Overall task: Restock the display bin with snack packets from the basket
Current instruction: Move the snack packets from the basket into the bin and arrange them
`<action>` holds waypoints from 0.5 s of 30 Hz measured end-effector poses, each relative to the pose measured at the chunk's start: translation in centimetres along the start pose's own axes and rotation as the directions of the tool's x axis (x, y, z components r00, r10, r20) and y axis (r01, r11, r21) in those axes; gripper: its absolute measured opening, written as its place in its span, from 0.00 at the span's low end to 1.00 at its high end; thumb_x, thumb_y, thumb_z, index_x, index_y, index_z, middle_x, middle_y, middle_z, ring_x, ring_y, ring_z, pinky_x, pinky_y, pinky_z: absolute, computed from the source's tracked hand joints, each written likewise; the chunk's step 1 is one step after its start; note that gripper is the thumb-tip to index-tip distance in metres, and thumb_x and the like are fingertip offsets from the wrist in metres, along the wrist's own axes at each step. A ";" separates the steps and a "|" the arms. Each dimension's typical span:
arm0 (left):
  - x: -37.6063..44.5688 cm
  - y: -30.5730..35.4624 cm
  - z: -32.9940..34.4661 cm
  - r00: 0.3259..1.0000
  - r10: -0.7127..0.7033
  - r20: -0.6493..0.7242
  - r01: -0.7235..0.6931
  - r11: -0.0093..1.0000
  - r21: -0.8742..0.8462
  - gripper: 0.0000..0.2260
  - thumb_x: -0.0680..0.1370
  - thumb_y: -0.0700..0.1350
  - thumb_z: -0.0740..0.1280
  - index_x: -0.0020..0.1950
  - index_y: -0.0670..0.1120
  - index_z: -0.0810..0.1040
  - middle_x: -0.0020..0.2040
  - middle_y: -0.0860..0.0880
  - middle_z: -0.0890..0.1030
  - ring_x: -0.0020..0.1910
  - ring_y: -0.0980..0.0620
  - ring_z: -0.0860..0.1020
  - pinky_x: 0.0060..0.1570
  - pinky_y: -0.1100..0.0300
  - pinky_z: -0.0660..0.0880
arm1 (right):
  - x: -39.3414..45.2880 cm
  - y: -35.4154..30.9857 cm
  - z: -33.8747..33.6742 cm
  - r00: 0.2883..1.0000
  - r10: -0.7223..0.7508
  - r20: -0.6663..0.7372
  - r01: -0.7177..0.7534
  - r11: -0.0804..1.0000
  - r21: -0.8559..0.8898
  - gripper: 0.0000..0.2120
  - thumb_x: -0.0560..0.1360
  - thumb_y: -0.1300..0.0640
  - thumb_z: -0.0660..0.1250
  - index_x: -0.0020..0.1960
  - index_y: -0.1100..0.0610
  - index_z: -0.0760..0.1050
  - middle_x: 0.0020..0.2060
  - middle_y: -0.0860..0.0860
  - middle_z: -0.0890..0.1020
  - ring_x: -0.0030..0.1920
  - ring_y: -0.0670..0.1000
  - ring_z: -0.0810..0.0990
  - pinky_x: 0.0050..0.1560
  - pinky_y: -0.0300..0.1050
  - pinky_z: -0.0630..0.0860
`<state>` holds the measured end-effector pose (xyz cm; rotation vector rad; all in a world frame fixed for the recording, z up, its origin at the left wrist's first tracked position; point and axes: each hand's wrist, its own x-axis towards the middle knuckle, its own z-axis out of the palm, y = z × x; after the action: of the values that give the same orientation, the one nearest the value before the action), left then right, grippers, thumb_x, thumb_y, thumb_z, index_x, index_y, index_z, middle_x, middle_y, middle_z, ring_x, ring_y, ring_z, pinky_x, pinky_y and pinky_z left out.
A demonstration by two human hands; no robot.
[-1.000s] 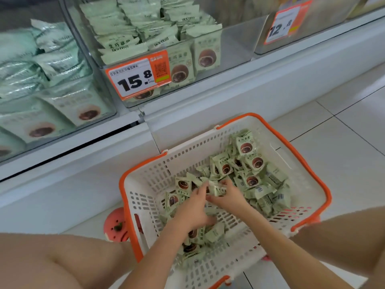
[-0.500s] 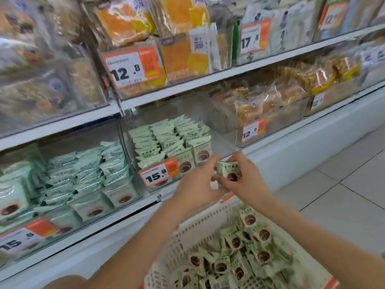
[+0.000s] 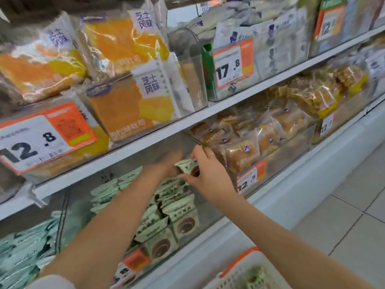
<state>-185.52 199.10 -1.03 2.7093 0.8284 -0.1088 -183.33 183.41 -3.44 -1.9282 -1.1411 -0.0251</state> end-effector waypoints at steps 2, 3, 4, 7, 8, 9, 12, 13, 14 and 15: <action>2.9 0.3 0.8 0.997 -0.062 0.044 0.064 0.998 -0.028 0.14 0.79 0.49 0.61 0.56 0.40 0.76 0.56 0.42 0.78 0.56 0.42 0.76 0.47 0.56 0.72 | 0.1 1.0 1.4 0.999 -0.033 -0.008 0.033 0.998 -0.058 0.22 0.73 0.46 0.69 0.58 0.55 0.63 0.56 0.52 0.70 0.51 0.55 0.73 0.41 0.51 0.75; 3.8 0.6 1.1 0.992 -0.101 0.076 0.100 0.995 0.019 0.14 0.80 0.49 0.58 0.57 0.41 0.76 0.56 0.43 0.77 0.55 0.44 0.76 0.47 0.57 0.71 | 0.1 1.3 1.8 0.999 -0.037 -0.024 0.035 0.997 -0.061 0.23 0.73 0.46 0.70 0.58 0.55 0.63 0.56 0.52 0.71 0.52 0.56 0.73 0.41 0.51 0.75; 4.9 0.7 1.4 0.984 -0.154 0.089 0.150 0.988 0.047 0.14 0.81 0.49 0.56 0.57 0.43 0.75 0.56 0.44 0.76 0.53 0.45 0.75 0.46 0.58 0.71 | 0.2 1.6 2.0 0.999 -0.033 -0.040 0.031 0.998 -0.054 0.23 0.73 0.46 0.70 0.58 0.55 0.63 0.55 0.52 0.71 0.52 0.56 0.72 0.39 0.51 0.74; 6.6 0.5 2.4 0.981 -0.176 0.082 0.166 0.979 0.119 0.18 0.82 0.51 0.53 0.66 0.42 0.70 0.64 0.43 0.74 0.61 0.44 0.74 0.57 0.56 0.71 | 0.2 1.8 2.3 0.997 -0.017 -0.070 0.013 0.998 -0.056 0.22 0.72 0.47 0.70 0.56 0.53 0.62 0.53 0.51 0.71 0.50 0.55 0.73 0.38 0.49 0.71; 7.1 0.2 2.8 0.980 -0.181 0.088 0.167 0.976 0.139 0.19 0.82 0.52 0.53 0.69 0.43 0.68 0.65 0.43 0.74 0.62 0.43 0.73 0.58 0.56 0.70 | 0.1 1.8 2.4 0.998 -0.005 -0.070 0.002 0.999 -0.054 0.22 0.72 0.47 0.70 0.56 0.53 0.61 0.53 0.50 0.71 0.51 0.55 0.73 0.40 0.49 0.72; 7.4 0.0 3.0 0.980 -0.172 0.102 0.152 0.973 0.175 0.20 0.82 0.52 0.54 0.69 0.43 0.67 0.65 0.42 0.74 0.62 0.43 0.73 0.55 0.57 0.69 | 0.1 1.8 2.4 0.997 0.003 -0.075 -0.007 0.999 -0.048 0.22 0.72 0.46 0.70 0.56 0.52 0.61 0.53 0.50 0.70 0.51 0.55 0.73 0.41 0.49 0.72; 8.1 -0.5 3.0 0.985 -0.112 0.129 0.077 0.966 0.248 0.17 0.81 0.50 0.56 0.66 0.43 0.71 0.62 0.44 0.76 0.59 0.43 0.75 0.49 0.56 0.69 | 0.0 1.6 2.4 0.997 0.035 -0.072 -0.038 0.999 -0.037 0.22 0.72 0.45 0.69 0.56 0.51 0.61 0.53 0.49 0.70 0.50 0.55 0.74 0.39 0.48 0.71; 8.2 -0.8 2.7 0.989 -0.081 0.127 0.045 0.965 0.259 0.15 0.80 0.49 0.58 0.63 0.43 0.74 0.59 0.45 0.78 0.57 0.44 0.77 0.49 0.56 0.70 | 0.0 1.5 2.4 0.996 0.045 -0.076 -0.048 0.998 -0.039 0.22 0.72 0.44 0.69 0.56 0.51 0.61 0.54 0.49 0.70 0.50 0.55 0.75 0.39 0.48 0.72; 8.5 -1.2 2.2 0.989 -0.072 0.131 0.036 0.965 0.262 0.13 0.78 0.47 0.62 0.60 0.42 0.76 0.56 0.46 0.79 0.54 0.45 0.78 0.49 0.56 0.73 | -0.1 1.5 2.4 0.995 0.057 -0.079 -0.061 0.997 -0.040 0.22 0.72 0.44 0.69 0.56 0.51 0.61 0.54 0.49 0.70 0.49 0.55 0.75 0.39 0.48 0.73; 8.8 -1.6 1.5 0.991 -0.052 0.121 0.017 0.960 0.279 0.13 0.76 0.45 0.67 0.59 0.42 0.77 0.53 0.46 0.80 0.51 0.46 0.79 0.48 0.55 0.76 | -0.2 1.4 2.4 0.994 0.071 -0.082 -0.075 0.996 -0.046 0.22 0.72 0.44 0.69 0.56 0.51 0.61 0.54 0.49 0.71 0.49 0.55 0.76 0.39 0.48 0.74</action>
<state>-179.09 204.54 -4.28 2.9078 0.8805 -0.4326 -183.32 184.60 -5.96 -1.9931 -1.0250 -0.0910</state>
